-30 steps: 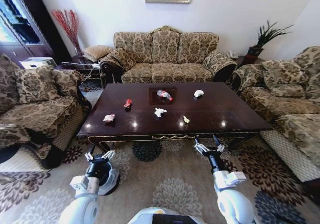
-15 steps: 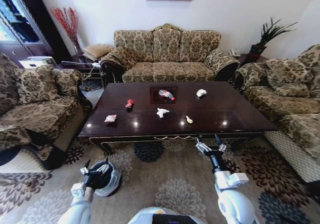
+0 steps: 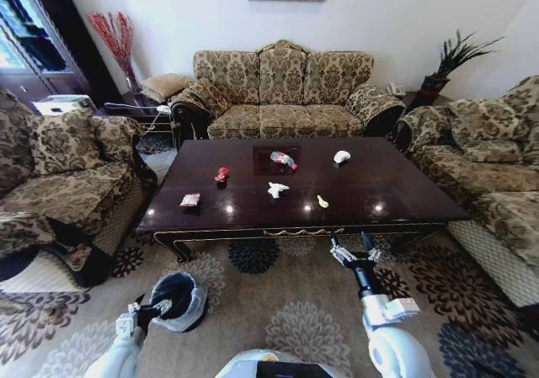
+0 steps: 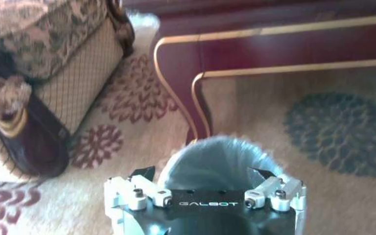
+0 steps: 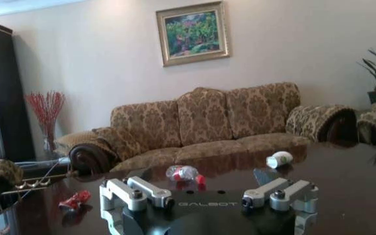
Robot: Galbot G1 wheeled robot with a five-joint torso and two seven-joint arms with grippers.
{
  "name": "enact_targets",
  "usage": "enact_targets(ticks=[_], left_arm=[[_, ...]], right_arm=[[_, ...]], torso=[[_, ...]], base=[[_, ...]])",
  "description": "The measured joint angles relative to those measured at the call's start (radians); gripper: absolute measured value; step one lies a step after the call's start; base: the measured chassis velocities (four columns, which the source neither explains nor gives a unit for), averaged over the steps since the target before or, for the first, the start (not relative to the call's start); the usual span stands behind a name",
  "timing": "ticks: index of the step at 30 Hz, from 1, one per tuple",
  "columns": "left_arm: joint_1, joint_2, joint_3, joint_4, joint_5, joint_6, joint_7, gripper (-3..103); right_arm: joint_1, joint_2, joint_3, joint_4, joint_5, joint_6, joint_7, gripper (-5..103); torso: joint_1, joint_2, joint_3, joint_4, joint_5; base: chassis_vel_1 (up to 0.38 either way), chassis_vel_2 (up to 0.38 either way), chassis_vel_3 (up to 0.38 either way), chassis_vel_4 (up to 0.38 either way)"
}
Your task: Move to the front of the table and place the trash on the table into the trash bin.
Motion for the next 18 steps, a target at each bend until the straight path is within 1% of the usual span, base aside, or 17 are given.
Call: enact_targets(ticks=[1,2,3,4,5,7,11,12,16,17,18], left_arm=[[0.000,0.000,0.000,0.000,0.000,0.000,0.000,96],[-0.015,0.009,0.002,0.038,0.005,-0.008,0.008,94],[-0.033,0.017,0.005,0.073,0.008,-0.014,0.014,94],[-0.051,0.025,0.011,0.100,0.008,-0.016,0.018,93],[-0.051,0.025,0.011,0.100,0.008,-0.016,0.018,93],[-0.090,0.041,0.027,0.154,0.005,-0.020,0.027,92],[-0.144,0.068,0.042,0.229,-0.010,-0.020,0.045,89],[-0.160,0.077,0.046,0.252,-0.016,-0.020,0.049,88],[-0.185,0.097,0.055,0.292,-0.023,-0.023,0.062,86],[-0.212,0.109,0.066,0.335,-0.022,-0.029,0.078,86],[-0.223,0.112,0.069,0.351,-0.022,-0.033,0.082,85]], right_arm=[[0.000,0.000,0.000,0.000,0.000,0.000,0.000,100],[0.001,-0.009,0.000,0.002,0.007,0.000,-0.001,100],[0.002,-0.017,0.000,0.006,0.015,-0.003,-0.006,100],[0.002,-0.021,0.000,0.011,0.019,-0.003,-0.014,100],[0.002,-0.021,0.000,0.011,0.019,-0.003,-0.014,100],[0.000,-0.024,0.002,0.022,0.025,-0.001,-0.035,100],[0.009,-0.023,-0.007,0.033,0.047,0.001,-0.050,100],[0.015,-0.021,-0.010,0.030,0.053,0.012,-0.059,100],[0.019,-0.017,-0.015,0.026,0.079,0.030,-0.080,100],[0.014,-0.016,-0.016,0.026,0.093,0.033,-0.092,100],[0.012,-0.016,-0.015,0.026,0.093,0.034,-0.094,100]], torso=[[0.000,0.000,0.000,0.0000,0.0000],[0.000,0.000,0.000,-0.0004,0.0000],[0.000,0.000,0.000,0.0003,0.0000],[0.000,0.000,0.000,0.0003,0.0002],[0.000,0.000,0.000,0.0003,0.0002],[0.000,0.000,0.000,-0.0006,0.0000],[0.000,0.000,0.000,-0.0004,0.0001],[0.000,0.000,0.000,0.0002,-0.0001],[0.000,0.000,0.000,-0.0001,0.0007],[0.000,0.000,0.000,0.0000,0.0004],[0.000,0.000,0.000,0.0000,0.0002]], base=[[0.000,0.000,0.000,0.000],[0.000,0.000,0.000,0.000],[0.000,0.000,0.000,0.000],[0.000,0.000,0.000,0.000],[0.000,0.000,0.000,0.000],[0.000,0.000,0.000,0.000],[0.000,0.000,0.000,0.000],[0.000,0.000,0.000,0.000],[0.000,0.000,0.000,0.000],[0.000,0.000,0.000,0.000],[0.000,0.000,0.000,0.000]])
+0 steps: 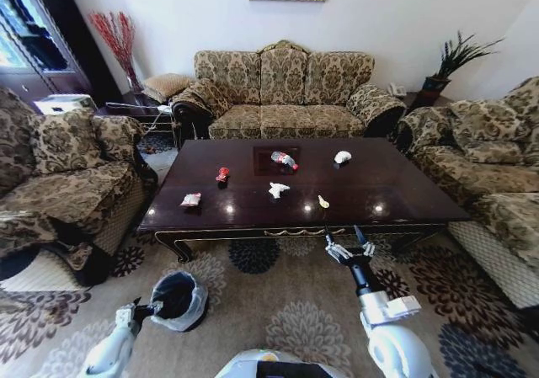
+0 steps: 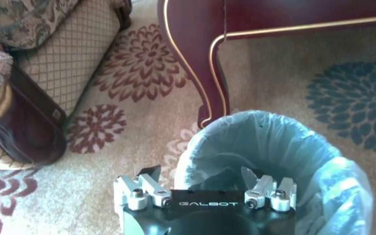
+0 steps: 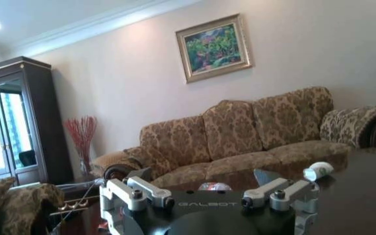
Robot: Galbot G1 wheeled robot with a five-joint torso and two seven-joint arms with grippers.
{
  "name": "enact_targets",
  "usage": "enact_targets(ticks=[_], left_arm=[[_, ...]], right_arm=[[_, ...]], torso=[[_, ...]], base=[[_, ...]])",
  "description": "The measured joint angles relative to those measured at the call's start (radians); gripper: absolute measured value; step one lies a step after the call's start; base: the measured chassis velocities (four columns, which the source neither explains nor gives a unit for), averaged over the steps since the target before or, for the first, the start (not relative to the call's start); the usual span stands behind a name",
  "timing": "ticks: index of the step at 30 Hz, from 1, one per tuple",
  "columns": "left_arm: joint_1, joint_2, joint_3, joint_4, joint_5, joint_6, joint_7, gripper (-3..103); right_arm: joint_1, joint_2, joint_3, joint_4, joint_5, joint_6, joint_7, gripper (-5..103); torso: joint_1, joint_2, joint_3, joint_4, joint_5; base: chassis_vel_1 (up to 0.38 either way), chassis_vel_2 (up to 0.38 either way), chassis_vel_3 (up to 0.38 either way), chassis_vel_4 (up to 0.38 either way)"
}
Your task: Move to the front of the table and place the trash on the table into the trash bin.
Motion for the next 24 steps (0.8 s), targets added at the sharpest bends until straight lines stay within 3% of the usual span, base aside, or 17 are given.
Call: enact_targets(ticks=[5,24], left_arm=[[-0.072,0.013,0.025,0.118,0.026,-0.021,0.020,77],[-0.292,0.040,0.143,0.465,0.076,-0.102,0.058,85]], right_arm=[[-0.008,-0.010,0.009,0.000,0.005,0.003,-0.018,100],[-0.009,-0.003,0.013,-0.002,-0.007,0.021,-0.021,100]], torso=[[0.000,0.000,0.000,-0.0002,0.0000],[0.000,0.000,0.000,0.0000,0.0003]], base=[[0.000,0.000,0.000,0.000],[0.000,0.000,0.000,0.000]])
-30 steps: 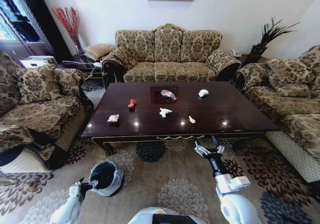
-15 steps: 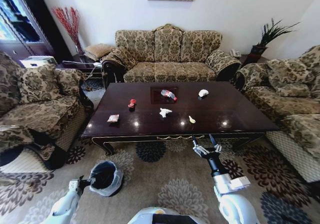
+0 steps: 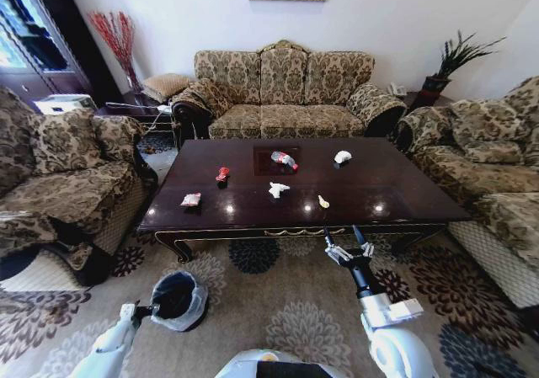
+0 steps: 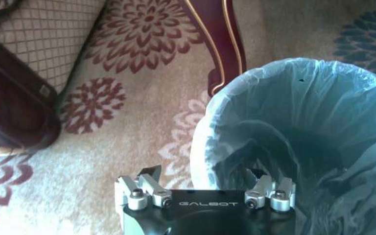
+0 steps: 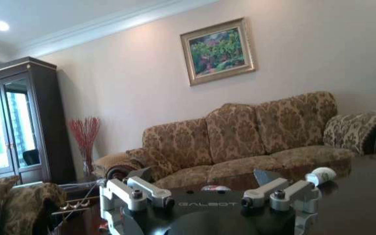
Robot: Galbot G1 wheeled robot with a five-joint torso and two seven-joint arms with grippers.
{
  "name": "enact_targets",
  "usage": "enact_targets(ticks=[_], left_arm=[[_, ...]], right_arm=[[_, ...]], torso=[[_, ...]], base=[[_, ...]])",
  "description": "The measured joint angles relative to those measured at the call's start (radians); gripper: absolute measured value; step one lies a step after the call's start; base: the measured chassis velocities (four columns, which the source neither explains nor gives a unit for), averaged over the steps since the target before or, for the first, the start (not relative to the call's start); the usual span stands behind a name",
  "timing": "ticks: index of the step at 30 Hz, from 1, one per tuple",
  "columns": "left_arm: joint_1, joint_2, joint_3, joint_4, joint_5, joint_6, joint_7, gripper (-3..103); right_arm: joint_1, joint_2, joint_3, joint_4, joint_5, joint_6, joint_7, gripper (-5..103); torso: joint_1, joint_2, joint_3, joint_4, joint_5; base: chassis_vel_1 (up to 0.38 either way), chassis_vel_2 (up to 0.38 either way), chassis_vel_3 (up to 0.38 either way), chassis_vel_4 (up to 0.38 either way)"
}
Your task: Move to the front of the table and place the trash on the table into the trash bin.
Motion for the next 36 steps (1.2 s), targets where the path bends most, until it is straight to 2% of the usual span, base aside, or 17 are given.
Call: enact_targets(ticks=[3,4,6,7,9,10,13,15,16,17,18,19,22,29,31,35,36], left_arm=[[-0.059,-0.002,0.027,0.064,0.038,-0.002,0.003,70],[-0.059,-0.002,0.027,0.064,0.038,-0.002,0.003,70],[-0.102,0.000,0.038,0.110,0.072,0.013,0.016,59],[-0.102,0.000,0.038,0.110,0.072,0.013,0.016,59],[-0.123,0.006,0.040,0.132,0.094,0.039,0.038,49],[-0.123,0.006,0.040,0.132,0.094,0.039,0.038,49],[-0.134,0.018,0.034,0.152,0.108,0.055,0.091,32],[-0.135,0.020,0.031,0.156,0.111,0.060,0.106,32],[-0.137,0.023,0.022,0.162,0.113,0.071,0.144,22],[-0.138,0.024,0.017,0.166,0.116,0.077,0.164,22],[-0.142,0.027,0.009,0.175,0.125,0.080,0.189,16],[-0.142,0.027,0.009,0.175,0.125,0.080,0.189,16],[-0.158,0.032,-0.007,0.210,0.152,0.081,0.241,5],[-0.169,0.031,-0.027,0.233,0.175,0.080,0.258,3],[-0.134,0.032,-0.039,0.177,0.139,0.104,0.231,3],[-0.083,0.043,-0.055,0.103,0.089,0.132,0.192,3],[-0.047,0.053,-0.067,0.056,0.050,0.142,0.171,3]], right_arm=[[-0.005,0.005,0.002,0.000,-0.005,-0.001,-0.002,100],[-0.005,0.005,0.002,0.000,-0.005,-0.001,-0.002,100],[-0.006,0.011,0.002,0.000,-0.008,-0.002,0.002,100],[-0.006,0.011,0.002,0.000,-0.008,-0.002,0.002,100],[-0.008,0.014,0.002,0.001,-0.009,-0.003,0.012,100],[-0.008,0.014,0.002,0.001,-0.009,-0.003,0.012,100],[-0.009,0.014,0.006,0.001,-0.010,-0.007,0.020,100],[-0.009,0.015,0.007,0.001,-0.012,-0.008,0.020,100],[-0.009,0.017,0.007,0.001,-0.014,-0.010,0.020,100],[-0.009,0.017,0.007,0.001,-0.016,-0.010,0.021,100],[-0.009,0.019,0.007,0.000,-0.019,-0.010,0.023,100],[-0.009,0.019,0.007,0.000,-0.019,-0.010,0.023,100],[-0.012,0.021,0.007,-0.001,-0.025,-0.010,0.029,100],[-0.017,0.022,0.008,-0.004,-0.032,-0.009,0.046,100],[-0.014,0.023,0.005,-0.004,-0.032,-0.009,0.052,100],[-0.008,0.023,0.001,-0.005,-0.032,-0.009,0.054,100],[-0.003,0.023,-0.002,-0.007,-0.032,-0.010,0.054,100]], torso=[[0.000,0.000,0.000,-0.0004,-0.0001],[0.000,0.000,0.000,-0.0004,-0.0001],[0.000,0.000,0.000,-0.0002,-0.0002],[0.000,0.000,0.000,-0.0002,-0.0002],[0.000,0.000,0.000,-0.0004,-0.0002],[0.000,0.000,0.000,-0.0004,-0.0002],[0.000,0.000,0.000,0.0001,0.0000],[0.000,0.000,0.000,0.0001,-0.0001],[0.000,0.000,0.000,0.0000,-0.0002],[0.000,0.000,0.000,-0.0001,-0.0002],[0.000,0.000,0.000,-0.0003,-0.0003],[0.000,0.000,0.000,-0.0003,-0.0003],[0.000,0.000,0.000,-0.0002,0.0002],[0.000,0.000,0.000,-0.0003,-0.0002],[0.000,0.000,0.000,0.0000,-0.0013],[0.000,0.000,0.000,0.0004,-0.0007],[0.000,0.000,0.000,0.0001,-0.0003]], base=[[0.000,0.000,0.000,0.000],[0.000,0.000,0.000,0.000],[0.000,0.000,0.000,0.000],[0.000,0.000,0.000,0.000],[0.000,0.000,0.000,0.000],[0.000,0.000,0.000,0.000],[0.000,0.000,0.000,0.000],[0.000,0.000,0.000,0.000],[0.000,0.000,0.000,0.000],[0.000,0.000,0.000,0.000],[0.000,0.000,0.000,0.000],[0.000,0.000,0.000,0.000],[0.000,0.000,0.000,0.000],[0.000,0.000,0.000,0.000],[0.000,0.000,0.000,0.000],[0.000,0.000,0.000,0.000],[0.000,0.000,0.000,0.000]])
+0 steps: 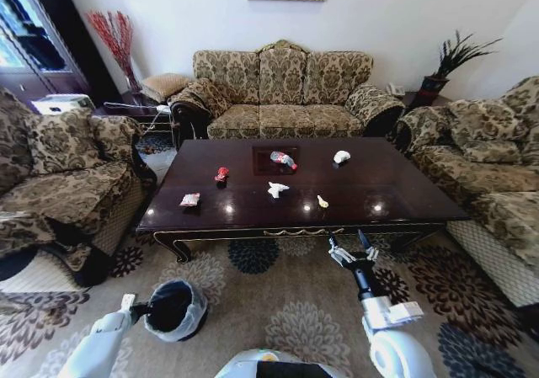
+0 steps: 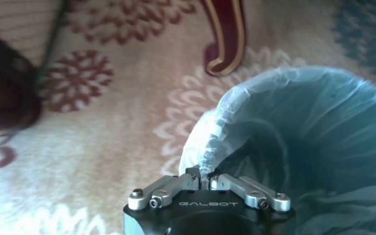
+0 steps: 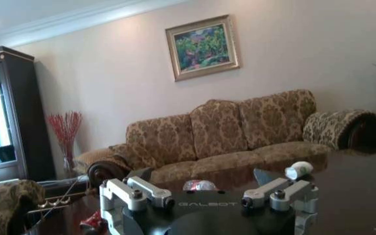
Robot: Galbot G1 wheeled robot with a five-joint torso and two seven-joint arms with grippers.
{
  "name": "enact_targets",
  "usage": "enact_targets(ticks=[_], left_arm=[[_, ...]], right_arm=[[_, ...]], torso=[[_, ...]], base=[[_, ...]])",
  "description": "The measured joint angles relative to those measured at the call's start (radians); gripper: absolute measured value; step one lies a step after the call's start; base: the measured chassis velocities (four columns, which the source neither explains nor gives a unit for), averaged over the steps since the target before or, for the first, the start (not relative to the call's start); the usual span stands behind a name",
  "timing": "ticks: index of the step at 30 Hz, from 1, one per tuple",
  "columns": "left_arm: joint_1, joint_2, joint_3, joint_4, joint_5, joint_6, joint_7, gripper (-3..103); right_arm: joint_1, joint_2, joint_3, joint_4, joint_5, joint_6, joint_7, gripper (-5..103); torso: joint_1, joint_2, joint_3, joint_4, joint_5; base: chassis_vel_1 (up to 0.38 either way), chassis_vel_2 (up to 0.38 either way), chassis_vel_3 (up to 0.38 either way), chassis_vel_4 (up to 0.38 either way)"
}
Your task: Move to the front of the table and place the trash on the table into the trash bin.
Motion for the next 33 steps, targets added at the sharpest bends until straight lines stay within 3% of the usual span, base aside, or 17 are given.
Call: enact_targets(ticks=[5,10,13,15,17,18,22,25,27,33], left_arm=[[0.171,0.035,-0.072,-0.186,-0.143,0.009,-0.060,3],[0.269,0.029,-0.150,-0.326,-0.203,0.009,-0.090,3],[0.382,-0.011,-0.273,-0.501,-0.289,0.022,-0.130,3],[0.422,-0.028,-0.324,-0.558,-0.308,0.024,-0.143,3],[0.501,-0.066,-0.421,-0.658,-0.336,0.025,-0.158,3],[0.501,-0.066,-0.421,-0.658,-0.336,0.025,-0.158,3],[0.626,-0.138,-0.599,-0.845,-0.386,0.049,-0.152,3],[0.666,-0.159,-0.671,-0.917,-0.418,0.057,-0.154,3],[0.683,-0.162,-0.728,-0.984,-0.450,0.065,-0.155,3],[0.707,-0.146,-0.787,-1.148,-0.495,0.068,-0.153,3]], right_arm=[[0.017,0.003,-0.010,-0.012,0.001,-0.001,0.000,100],[0.025,0.005,-0.015,-0.019,0.003,-0.001,0.000,100],[0.037,-0.002,-0.016,-0.039,0.005,0.003,-0.002,100],[0.046,-0.004,-0.015,-0.050,0.005,0.007,-0.004,100],[0.061,-0.006,-0.014,-0.067,0.007,0.012,-0.008,100],[0.061,-0.006,-0.014,-0.067,0.007,0.012,-0.008,100],[0.087,-0.002,-0.020,-0.091,0.014,0.016,-0.008,100],[0.096,0.011,-0.026,-0.100,0.012,0.016,0.009,100],[0.093,0.023,-0.027,-0.103,0.008,0.023,0.014,100],[0.068,0.032,-0.022,-0.104,0.002,0.042,0.018,100]], torso=[[0.000,0.000,0.000,0.0003,0.0001],[0.000,0.000,0.000,-0.0002,0.0003],[0.000,0.000,0.000,-0.0008,-0.0003],[0.000,0.000,0.000,-0.0009,-0.0002],[0.000,0.000,0.000,0.0002,0.0008],[0.000,0.000,0.000,0.0002,0.0008],[0.000,0.000,0.000,0.0001,0.0005],[0.000,0.000,0.000,0.0001,-0.0005],[0.000,0.000,0.000,0.0005,0.0011],[0.000,0.000,0.000,-0.0012,0.0003]], base=[[0.000,0.000,0.000,0.000],[0.000,0.000,0.000,0.000],[0.000,0.000,0.000,0.000],[0.000,0.000,0.000,0.000],[0.000,0.000,0.000,0.000],[0.000,0.000,0.000,0.000],[0.000,0.000,0.000,0.000],[0.000,0.000,0.000,0.000],[0.000,0.000,0.000,0.000],[0.000,0.000,0.000,0.000]])
